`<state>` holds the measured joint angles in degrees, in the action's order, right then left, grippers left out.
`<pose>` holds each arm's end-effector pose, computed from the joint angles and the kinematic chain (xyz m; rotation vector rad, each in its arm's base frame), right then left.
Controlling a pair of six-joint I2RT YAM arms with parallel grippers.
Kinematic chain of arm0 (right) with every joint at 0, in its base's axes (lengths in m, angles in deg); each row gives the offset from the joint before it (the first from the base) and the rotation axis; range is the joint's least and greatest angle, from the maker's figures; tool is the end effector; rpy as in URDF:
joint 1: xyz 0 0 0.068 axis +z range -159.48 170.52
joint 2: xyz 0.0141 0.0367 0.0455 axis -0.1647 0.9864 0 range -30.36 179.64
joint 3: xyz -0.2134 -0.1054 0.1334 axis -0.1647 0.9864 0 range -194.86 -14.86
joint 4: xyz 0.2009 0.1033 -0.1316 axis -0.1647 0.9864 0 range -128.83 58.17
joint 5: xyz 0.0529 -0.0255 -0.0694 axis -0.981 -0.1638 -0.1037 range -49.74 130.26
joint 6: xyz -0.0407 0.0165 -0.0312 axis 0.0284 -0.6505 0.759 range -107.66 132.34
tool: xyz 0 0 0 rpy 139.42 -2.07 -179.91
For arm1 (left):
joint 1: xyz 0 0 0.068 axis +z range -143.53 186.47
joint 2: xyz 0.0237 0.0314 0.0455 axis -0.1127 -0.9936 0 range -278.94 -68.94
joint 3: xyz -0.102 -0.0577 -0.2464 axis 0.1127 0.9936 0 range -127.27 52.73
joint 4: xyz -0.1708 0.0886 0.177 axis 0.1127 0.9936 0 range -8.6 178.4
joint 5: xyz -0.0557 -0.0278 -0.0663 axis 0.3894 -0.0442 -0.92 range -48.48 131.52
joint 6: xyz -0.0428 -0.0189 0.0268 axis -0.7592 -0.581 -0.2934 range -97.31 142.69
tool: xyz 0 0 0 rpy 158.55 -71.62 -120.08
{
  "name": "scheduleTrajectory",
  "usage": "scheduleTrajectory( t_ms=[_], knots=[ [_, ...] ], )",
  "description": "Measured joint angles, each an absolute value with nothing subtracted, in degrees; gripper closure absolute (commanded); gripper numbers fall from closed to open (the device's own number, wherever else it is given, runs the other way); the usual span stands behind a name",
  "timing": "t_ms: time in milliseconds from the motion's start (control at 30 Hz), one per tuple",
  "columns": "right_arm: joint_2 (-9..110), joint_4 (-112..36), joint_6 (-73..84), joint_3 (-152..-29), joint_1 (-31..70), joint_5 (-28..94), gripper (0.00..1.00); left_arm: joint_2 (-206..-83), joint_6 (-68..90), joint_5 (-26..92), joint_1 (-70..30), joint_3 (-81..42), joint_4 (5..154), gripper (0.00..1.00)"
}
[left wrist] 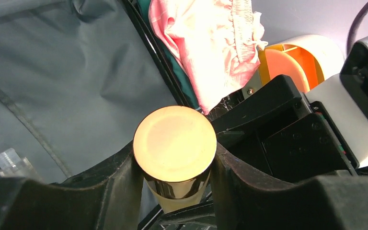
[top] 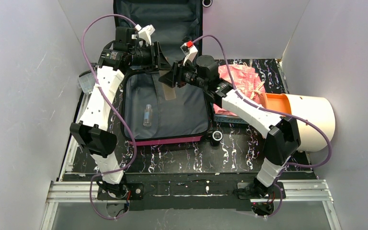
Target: Open, take out, and arrange the luggage
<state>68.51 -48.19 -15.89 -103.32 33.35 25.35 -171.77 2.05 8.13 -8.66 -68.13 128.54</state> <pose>0.3024 0.2927 0.3872 -0.4333 1.6610 1.1527 0.3652 -0.1191 0.4534 0.2691 2.1182 -0.9799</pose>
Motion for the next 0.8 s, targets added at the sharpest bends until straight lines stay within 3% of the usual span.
scheduleTrajectory(
  t_ms=[33,67,333,533,800],
  knots=[
    [68.51,-47.01,-15.26,-103.98,33.40,25.70,0.99,-171.77,2.38,8.11,-8.75,-68.28,128.56,0.04],
    [68.51,-45.48,-14.42,-104.79,33.44,26.13,0.99,-171.77,2.95,8.22,-8.86,-68.50,128.50,0.02],
    [68.53,-14.01,-3.74,-118.78,31.43,37.04,0.99,-171.35,9.96,10.93,-8.69,-77.09,131.12,0.02],
    [68.11,12.55,3.17,-131.30,20.61,51.03,0.99,-167.33,16.08,12.81,-6.04,-73.16,132.47,0.02],
    [61.49,32.20,6.80,-124.72,3.67,67.29,0.99,-165.17,20.26,11.78,-4.40,-61.97,132.93,0.02]
  ],
)
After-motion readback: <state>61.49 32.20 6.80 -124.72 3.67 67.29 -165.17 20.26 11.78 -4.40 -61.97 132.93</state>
